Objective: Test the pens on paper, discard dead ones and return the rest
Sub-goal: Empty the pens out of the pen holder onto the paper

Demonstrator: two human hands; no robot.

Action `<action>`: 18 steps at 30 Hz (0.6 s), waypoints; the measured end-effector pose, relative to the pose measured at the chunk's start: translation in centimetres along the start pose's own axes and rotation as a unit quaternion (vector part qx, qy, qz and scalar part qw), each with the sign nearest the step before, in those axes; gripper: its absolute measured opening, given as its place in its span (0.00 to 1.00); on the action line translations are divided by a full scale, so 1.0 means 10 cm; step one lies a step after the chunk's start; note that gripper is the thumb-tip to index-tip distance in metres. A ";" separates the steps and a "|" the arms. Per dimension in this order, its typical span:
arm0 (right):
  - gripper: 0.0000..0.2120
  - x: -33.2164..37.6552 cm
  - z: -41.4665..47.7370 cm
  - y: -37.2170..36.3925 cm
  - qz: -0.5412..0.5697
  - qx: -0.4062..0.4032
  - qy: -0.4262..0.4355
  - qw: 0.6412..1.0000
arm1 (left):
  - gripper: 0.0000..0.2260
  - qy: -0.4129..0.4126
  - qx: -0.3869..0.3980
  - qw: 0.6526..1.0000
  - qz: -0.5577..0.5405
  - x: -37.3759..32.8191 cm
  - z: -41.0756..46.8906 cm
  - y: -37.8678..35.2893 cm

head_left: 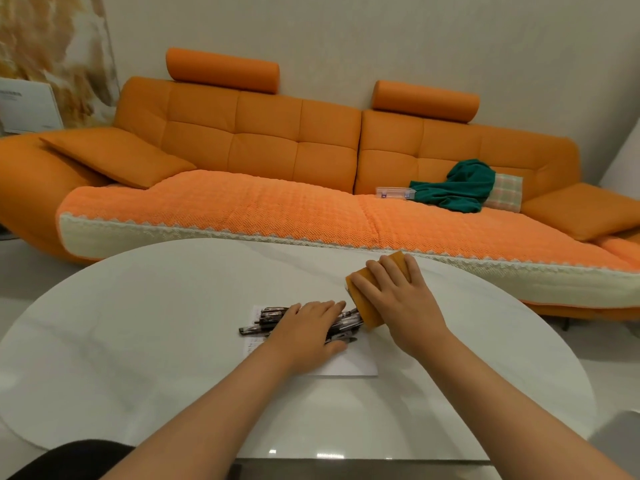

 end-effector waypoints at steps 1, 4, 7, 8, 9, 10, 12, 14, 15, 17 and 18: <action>0.44 -0.04 -0.01 0.01 -0.012 0.000 -0.005 1.000 | 0.32 0.004 0.004 1.000 0.006 0.01 0.01 -0.01; 0.44 -0.18 -0.03 0.04 -0.049 0.008 -0.029 0.998 | 0.31 0.023 0.013 1.000 0.015 0.01 0.02 0.01; 0.45 -0.28 -0.05 0.06 -0.049 0.009 -0.051 0.997 | 0.31 0.035 0.014 0.999 0.022 -0.02 0.02 0.05; 0.45 -0.30 -0.06 0.06 -0.043 0.007 -0.055 0.998 | 0.32 0.032 0.006 0.999 0.018 -0.05 0.03 0.06; 0.45 -0.31 -0.06 0.06 -0.032 0.004 -0.057 0.998 | 0.33 0.027 -0.009 1.000 0.007 -0.08 0.06 0.09; 0.44 -0.31 -0.07 0.06 -0.018 -0.002 -0.060 0.998 | 0.34 0.022 -0.030 0.999 -0.013 -0.13 0.08 0.13; 0.44 -0.30 -0.06 0.07 0.016 -0.019 -0.065 0.998 | 0.32 0.021 -0.072 0.995 -0.062 -0.19 0.14 0.21; 0.44 -0.29 -0.04 0.08 0.040 -0.038 -0.070 0.996 | 0.26 0.012 -0.097 0.990 -0.098 -0.24 0.20 0.24; 0.44 -0.28 -0.03 0.09 0.050 -0.049 -0.072 0.995 | 0.23 0.009 -0.104 0.989 -0.106 -0.26 0.23 0.24; 0.43 -0.27 -0.02 0.11 0.073 -0.066 -0.079 0.992 | 0.16 0.008 -0.126 0.985 -0.115 -0.23 0.25 0.23; 0.43 -0.26 -0.01 0.10 0.081 -0.070 -0.082 0.991 | 0.12 0.009 -0.139 0.983 -0.117 -0.21 0.26 0.24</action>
Point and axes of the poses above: each hand's wrist, its own z-axis towards the middle knuckle, its own y-axis out of the back of the hand, x = y × z, the point moved 8 cm from there along z, towards the middle knuckle, and after that the axes turned 11 degrees about -y, right-handed, at the moved point
